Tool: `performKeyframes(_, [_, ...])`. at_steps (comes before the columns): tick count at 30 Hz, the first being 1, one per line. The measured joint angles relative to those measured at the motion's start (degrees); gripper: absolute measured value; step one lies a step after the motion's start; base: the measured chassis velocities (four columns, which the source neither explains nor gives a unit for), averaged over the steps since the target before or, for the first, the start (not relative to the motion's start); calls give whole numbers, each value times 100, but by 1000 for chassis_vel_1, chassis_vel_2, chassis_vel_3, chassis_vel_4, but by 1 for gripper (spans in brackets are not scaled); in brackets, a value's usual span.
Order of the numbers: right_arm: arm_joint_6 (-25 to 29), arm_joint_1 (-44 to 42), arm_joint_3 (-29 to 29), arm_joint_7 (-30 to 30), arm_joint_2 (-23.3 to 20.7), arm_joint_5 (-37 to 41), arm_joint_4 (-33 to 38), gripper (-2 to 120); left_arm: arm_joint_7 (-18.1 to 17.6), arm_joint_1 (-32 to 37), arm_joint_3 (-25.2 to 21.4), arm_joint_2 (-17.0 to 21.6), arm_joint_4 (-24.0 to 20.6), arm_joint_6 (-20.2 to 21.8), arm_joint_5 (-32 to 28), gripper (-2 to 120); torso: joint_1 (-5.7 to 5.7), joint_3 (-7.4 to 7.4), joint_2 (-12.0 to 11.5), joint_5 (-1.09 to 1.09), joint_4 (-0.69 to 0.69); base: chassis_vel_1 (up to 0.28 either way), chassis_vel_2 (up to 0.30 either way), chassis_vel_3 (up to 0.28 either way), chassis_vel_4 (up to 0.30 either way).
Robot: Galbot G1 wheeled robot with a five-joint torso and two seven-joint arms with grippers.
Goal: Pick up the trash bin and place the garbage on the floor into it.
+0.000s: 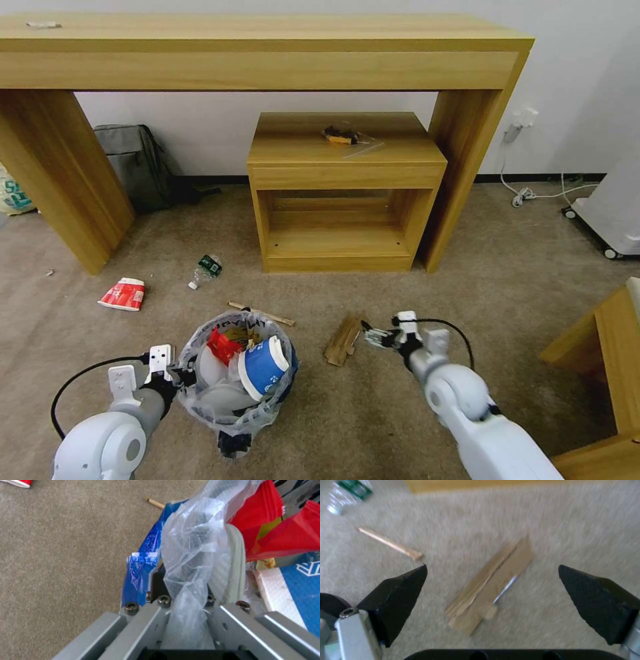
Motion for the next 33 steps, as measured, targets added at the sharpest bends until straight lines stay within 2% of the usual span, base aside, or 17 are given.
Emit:
performKeyframes(4, [-526, 456, -218, 612, 274, 476, -505, 100, 2, 10, -31, 1, -43, 0, -3, 0, 0, 0, 0, 1, 0, 0, 0, 0, 0])
performKeyframes(6, [-588, 536, -250, 702, 318, 522, -630, 100, 1, 13, -33, 0, -47, 0, -4, 0, 0, 0, 0, 1, 0, 0, 0, 0, 0])
performKeyframes(9, [-709, 807, -345, 907, 486, 588, -1201, 100, -4, 11, -27, -24, -39, 0, 6, 0, 0, 0, 0, 1, -2, 0, 0, 0, 0])
performKeyframes(24, [-623, 1701, -501, 485, 919, 467, -2618, 100, -33, -18, 94, -63, 0, 0, 74, 0, 0, 0, 0, 0, -2, 0, 0, 0, 0])
performKeyframes(29, [-655, 1969, -517, 464, 1077, 552, -3098, 88, -38, -16, 82, -45, -15, 0, 74, 0, 0, 0, 0, 0, -1, 0, 0, 0, 0])
performKeyframes(32, [-666, 2131, -509, 465, 1192, 584, -3453, 74, -40, -6, 80, -49, -28, 0, 73, 0, 0, 0, 0, 1, 0, 0, 0, 0, 0])
performKeyframes(33, [-666, 2131, -509, 465, 1192, 584, -3453, 74, -40, -6, 80, -49, -28, 0, 73, 0, 0, 0, 0, 1, 0, 0, 0, 0, 0])
